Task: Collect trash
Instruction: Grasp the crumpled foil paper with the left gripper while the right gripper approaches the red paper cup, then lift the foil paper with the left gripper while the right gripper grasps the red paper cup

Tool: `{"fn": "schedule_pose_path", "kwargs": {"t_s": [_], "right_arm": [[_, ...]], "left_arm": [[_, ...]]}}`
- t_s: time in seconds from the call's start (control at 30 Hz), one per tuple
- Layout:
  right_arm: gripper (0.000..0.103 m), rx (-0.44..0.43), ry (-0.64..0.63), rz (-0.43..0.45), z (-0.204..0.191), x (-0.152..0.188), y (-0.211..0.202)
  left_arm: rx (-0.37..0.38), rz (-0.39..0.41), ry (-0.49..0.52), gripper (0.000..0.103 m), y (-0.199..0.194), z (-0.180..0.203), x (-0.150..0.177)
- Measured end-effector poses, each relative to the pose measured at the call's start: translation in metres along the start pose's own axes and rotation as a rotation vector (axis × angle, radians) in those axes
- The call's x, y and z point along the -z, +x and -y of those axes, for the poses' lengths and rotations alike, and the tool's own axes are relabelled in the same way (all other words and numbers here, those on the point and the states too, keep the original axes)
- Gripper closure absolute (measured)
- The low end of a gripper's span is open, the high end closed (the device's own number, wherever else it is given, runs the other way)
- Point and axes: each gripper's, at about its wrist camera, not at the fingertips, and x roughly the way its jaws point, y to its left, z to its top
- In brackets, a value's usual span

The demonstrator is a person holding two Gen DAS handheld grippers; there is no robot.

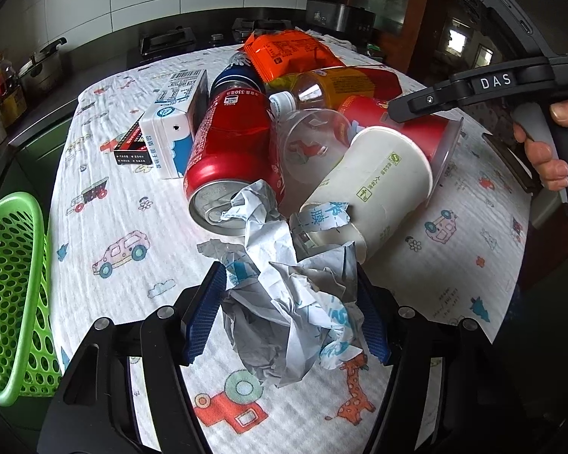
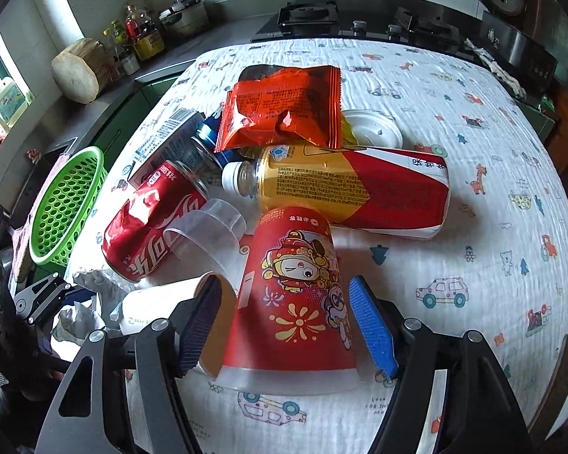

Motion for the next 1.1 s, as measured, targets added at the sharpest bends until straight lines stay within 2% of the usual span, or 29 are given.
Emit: {"fn": "schedule_pose_path", "kwargs": {"t_s": [0.23,0.47,0.67,0.87,0.97,1.07,1.1], "right_arm": [[0.036,0.006,-0.013,-0.084,0.0,-0.006,0.019],[0.035,-0.026,0.018,-0.161,0.007,-0.007,0.032],[0.035,-0.036,0.017,-0.193,0.005,-0.007,0.033],[0.032,-0.066,0.031,-0.244,0.008,-0.003,0.039],[0.032,-0.059,0.034,-0.241,0.008,-0.002,0.039],[0.033,-0.063,0.033,-0.242,0.009,0.0,0.038],[0.033,-0.064,0.033,-0.241,0.009,0.001,0.038]], "left_arm": [[0.018,-0.007,-0.008,0.037,0.005,-0.003,-0.003],[0.035,-0.001,-0.002,0.037,0.006,-0.004,-0.003],[0.054,-0.01,-0.029,0.037,0.009,-0.009,-0.004],[0.05,-0.009,-0.02,0.032,0.01,-0.009,-0.004],[0.056,-0.006,-0.02,0.032,0.011,-0.009,-0.004],[0.063,-0.002,-0.017,0.033,0.011,-0.009,-0.004],[0.065,0.001,-0.013,0.038,0.011,-0.009,-0.004]]}}
